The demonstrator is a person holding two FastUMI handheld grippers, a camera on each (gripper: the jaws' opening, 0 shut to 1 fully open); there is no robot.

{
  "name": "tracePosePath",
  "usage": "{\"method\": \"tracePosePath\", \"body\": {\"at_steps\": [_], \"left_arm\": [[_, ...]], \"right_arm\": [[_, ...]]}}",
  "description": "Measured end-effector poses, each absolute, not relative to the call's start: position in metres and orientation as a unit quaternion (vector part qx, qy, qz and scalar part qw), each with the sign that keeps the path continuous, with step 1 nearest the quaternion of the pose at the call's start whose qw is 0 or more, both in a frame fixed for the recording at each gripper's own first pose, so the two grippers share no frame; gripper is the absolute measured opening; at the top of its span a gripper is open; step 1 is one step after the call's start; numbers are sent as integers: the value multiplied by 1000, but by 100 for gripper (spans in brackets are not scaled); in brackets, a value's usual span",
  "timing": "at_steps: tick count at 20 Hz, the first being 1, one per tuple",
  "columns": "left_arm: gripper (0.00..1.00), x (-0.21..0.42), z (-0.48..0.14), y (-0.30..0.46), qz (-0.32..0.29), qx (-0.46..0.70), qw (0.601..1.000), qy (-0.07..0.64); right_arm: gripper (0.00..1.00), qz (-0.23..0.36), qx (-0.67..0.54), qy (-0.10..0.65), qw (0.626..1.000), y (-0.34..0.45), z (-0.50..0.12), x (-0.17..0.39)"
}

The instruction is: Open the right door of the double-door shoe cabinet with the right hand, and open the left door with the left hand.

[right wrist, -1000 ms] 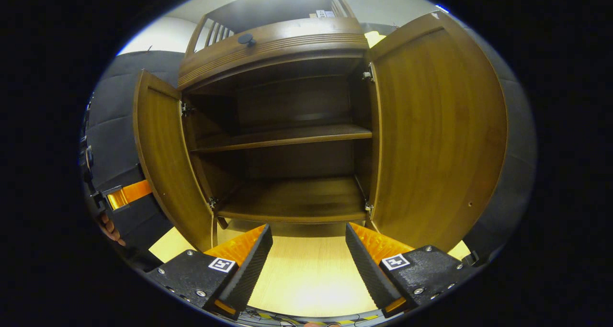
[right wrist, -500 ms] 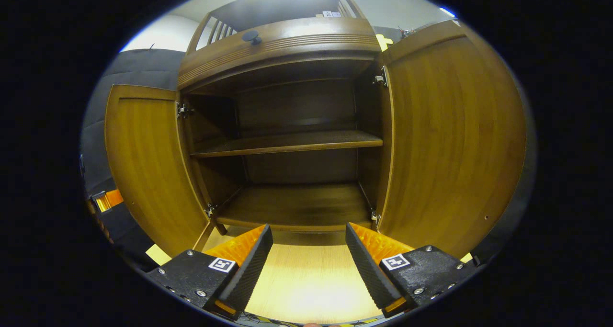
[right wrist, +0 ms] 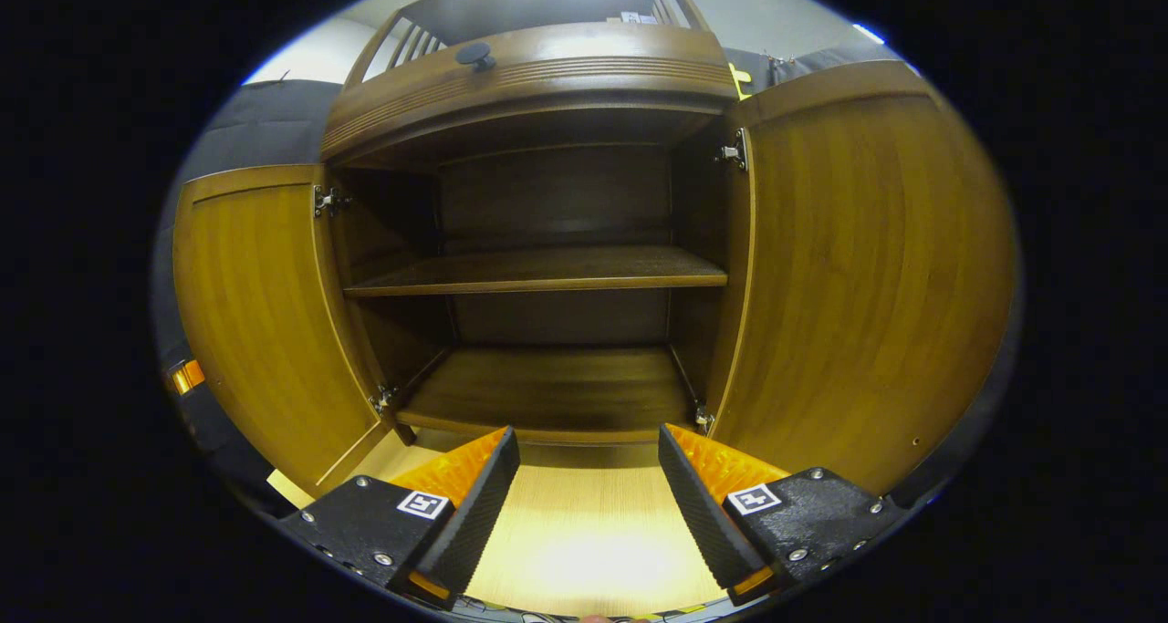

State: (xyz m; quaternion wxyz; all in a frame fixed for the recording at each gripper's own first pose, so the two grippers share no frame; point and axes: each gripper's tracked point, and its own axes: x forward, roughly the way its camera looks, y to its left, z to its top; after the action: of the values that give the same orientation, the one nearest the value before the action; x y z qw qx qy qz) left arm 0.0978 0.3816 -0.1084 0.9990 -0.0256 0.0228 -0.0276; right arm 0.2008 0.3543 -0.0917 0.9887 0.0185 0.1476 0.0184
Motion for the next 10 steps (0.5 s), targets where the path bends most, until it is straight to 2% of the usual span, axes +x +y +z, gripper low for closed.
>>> {"method": "tracePosePath", "body": {"at_steps": [6,9,10], "left_arm": [[2,104,-109,395,-51,-18,998,27],[2,96,-112,396,-30,-8,999,36],[2,89,-113,397,-20,-7,999,41]], "right_arm": [[92,10,21,165,986,359,-88,204],[92,8,24,157,987,354,-84,199],[95,7,23,151,988,350,-82,196]]}}
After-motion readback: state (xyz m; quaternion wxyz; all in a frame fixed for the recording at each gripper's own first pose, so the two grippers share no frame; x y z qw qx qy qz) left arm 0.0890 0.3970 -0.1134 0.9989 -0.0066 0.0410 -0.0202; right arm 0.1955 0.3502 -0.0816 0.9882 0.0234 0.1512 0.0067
